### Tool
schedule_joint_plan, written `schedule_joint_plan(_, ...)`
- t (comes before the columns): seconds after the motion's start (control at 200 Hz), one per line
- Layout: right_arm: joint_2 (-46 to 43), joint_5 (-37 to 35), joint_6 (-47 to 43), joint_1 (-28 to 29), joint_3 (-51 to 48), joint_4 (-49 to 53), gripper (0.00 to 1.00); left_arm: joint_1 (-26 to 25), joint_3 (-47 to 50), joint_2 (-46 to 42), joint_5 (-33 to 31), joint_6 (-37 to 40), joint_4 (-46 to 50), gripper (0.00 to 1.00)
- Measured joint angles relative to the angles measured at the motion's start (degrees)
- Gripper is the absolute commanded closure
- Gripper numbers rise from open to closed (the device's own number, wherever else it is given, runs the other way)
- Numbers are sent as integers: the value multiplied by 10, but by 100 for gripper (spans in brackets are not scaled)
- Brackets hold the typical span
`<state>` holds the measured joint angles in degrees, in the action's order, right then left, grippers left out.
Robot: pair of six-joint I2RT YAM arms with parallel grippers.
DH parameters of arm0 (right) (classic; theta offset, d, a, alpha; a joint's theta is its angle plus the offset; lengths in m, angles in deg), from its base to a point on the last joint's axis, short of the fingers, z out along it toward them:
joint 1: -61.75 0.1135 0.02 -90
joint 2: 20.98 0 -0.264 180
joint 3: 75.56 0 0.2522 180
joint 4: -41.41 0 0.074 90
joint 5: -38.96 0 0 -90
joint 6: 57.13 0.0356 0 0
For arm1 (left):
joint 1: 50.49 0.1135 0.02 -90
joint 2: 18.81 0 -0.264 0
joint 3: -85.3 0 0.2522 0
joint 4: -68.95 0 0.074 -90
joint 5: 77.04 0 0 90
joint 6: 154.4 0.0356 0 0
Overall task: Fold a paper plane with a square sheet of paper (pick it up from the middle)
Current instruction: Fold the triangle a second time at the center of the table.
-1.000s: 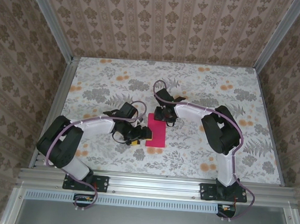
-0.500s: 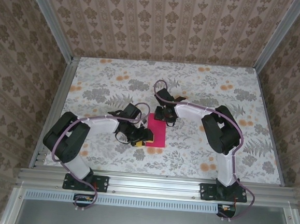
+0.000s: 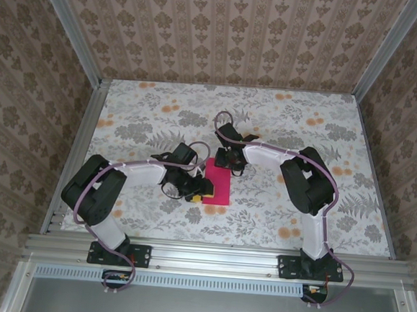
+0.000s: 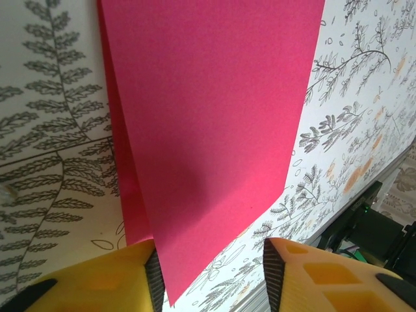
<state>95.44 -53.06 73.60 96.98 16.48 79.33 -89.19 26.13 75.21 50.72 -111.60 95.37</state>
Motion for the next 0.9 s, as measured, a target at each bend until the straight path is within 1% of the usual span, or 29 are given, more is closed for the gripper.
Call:
schedule_joint_plan(0.165,-3,10,0,-3,-4,-4,55,0,-1,0,-1,0,-3,68)
schedule_joint_plan(0.31,-12,28,-5,-8,-13,-14,56,0,-9,2,-10,4,0,80)
schedule_joint_plan(0.435,-31,47,-15,-9,-34,-16,63,0,-14,5,-27,7,9,88)
schedule_joint_plan(0.48,-46,57,-15,-9,-45,-17,63,0,-14,7,-32,7,12,90)
schedule_joint_plan(0.615,-87,75,-13,2,-73,-20,65,0,-15,9,-42,8,20,91)
schedule_joint_plan(0.71,-114,81,-7,15,-102,-24,69,0,-16,9,-46,8,21,91)
schedule_joint_plan(0.9,-126,90,7,24,-157,-32,77,0,-22,12,-48,9,24,90)
